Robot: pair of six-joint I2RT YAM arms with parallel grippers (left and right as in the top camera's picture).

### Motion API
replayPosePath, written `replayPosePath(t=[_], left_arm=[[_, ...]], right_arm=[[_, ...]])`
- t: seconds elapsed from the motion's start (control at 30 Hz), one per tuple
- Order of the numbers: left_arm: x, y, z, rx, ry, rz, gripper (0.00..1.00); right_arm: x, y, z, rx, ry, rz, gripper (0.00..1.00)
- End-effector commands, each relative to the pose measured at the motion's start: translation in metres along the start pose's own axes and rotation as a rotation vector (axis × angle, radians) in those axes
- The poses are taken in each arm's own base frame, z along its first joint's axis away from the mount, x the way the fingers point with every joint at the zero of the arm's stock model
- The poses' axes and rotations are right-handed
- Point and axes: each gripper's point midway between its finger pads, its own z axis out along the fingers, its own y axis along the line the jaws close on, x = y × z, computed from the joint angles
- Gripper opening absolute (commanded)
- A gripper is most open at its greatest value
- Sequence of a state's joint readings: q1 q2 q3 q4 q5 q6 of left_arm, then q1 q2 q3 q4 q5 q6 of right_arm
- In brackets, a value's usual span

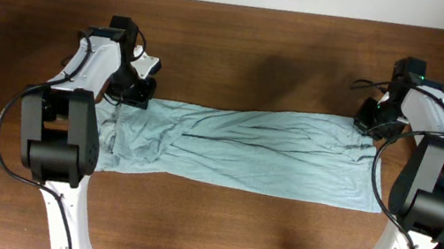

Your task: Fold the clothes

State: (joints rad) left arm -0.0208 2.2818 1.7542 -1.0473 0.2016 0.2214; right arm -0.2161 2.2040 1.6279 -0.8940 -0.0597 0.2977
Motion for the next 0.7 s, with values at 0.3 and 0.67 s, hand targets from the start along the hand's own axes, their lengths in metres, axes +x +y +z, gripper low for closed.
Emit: replayPosePath(t=[0.3, 0.67], left_arm=[[0.011, 0.021, 0.026, -0.080, 0.070, -0.018, 0.06], [0.005, 0.022, 0.025, -0.085, 0.047, -0.014, 0.09]], right_arm=[[-0.002, -0.079, 0.021, 0.305, -0.039, 0.027, 0.07], [-0.022, -0.027, -0.017, -0.058, -0.010, -0.155, 0.09]])
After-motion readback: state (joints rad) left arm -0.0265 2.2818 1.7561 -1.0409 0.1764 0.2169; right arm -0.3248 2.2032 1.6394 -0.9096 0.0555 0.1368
